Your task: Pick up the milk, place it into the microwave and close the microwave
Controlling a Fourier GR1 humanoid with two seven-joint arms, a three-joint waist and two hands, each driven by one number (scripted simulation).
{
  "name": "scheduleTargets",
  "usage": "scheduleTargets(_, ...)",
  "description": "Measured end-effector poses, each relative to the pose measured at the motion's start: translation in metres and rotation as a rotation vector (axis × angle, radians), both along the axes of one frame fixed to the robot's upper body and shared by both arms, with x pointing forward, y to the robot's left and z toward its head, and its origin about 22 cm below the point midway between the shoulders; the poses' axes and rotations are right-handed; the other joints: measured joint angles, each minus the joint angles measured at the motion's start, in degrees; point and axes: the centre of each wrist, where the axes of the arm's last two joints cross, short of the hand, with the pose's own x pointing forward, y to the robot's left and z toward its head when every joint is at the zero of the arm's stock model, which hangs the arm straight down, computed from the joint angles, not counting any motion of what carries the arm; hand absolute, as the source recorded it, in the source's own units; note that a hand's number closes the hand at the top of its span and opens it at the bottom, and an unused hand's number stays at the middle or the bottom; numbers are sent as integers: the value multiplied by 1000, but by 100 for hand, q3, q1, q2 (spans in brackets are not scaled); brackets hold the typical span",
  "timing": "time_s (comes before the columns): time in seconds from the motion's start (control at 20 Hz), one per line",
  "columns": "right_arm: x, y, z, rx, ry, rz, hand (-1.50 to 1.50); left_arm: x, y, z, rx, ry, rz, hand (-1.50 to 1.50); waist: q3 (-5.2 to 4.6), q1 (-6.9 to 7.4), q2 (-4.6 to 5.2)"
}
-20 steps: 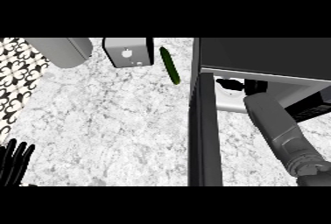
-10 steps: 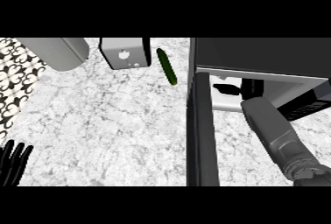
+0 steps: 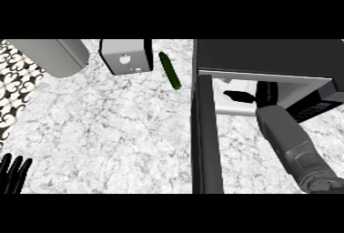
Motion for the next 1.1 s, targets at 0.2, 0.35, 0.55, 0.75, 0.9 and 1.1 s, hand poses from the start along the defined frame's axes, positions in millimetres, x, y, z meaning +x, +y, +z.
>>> scheduleTargets(0.2, -8, -2, -11, 72, 4, 72, -150, -10, -1, 1, 3, 11, 4, -150, -3, -89, -43)
scheduleTargets(0.35, -15, 2, -20, 133, 12, 118, -150, -14, -4, 0, 7, 14, -2, -150, -7, -148, -67)
scheduleTargets(0.55, -29, 6, -38, 216, 18, 162, -150, -17, -10, 3, 14, 24, -2, -150, -12, -248, -108)
scheduleTargets(0.75, -44, 11, -54, 301, 28, 204, -150, -23, -23, 0, 16, 43, -57, -150, -17, -320, -141)
scheduleTargets(0.9, -55, 14, -65, 367, 38, 258, -150, -23, -30, -5, -12, 37, -112, -150, -21, -379, -165)
scheduleTargets(1.1, -74, 19, -81, 461, 57, 352, -150, -20, -38, -4, -29, 44, -185, -150, -25, -455, -189)
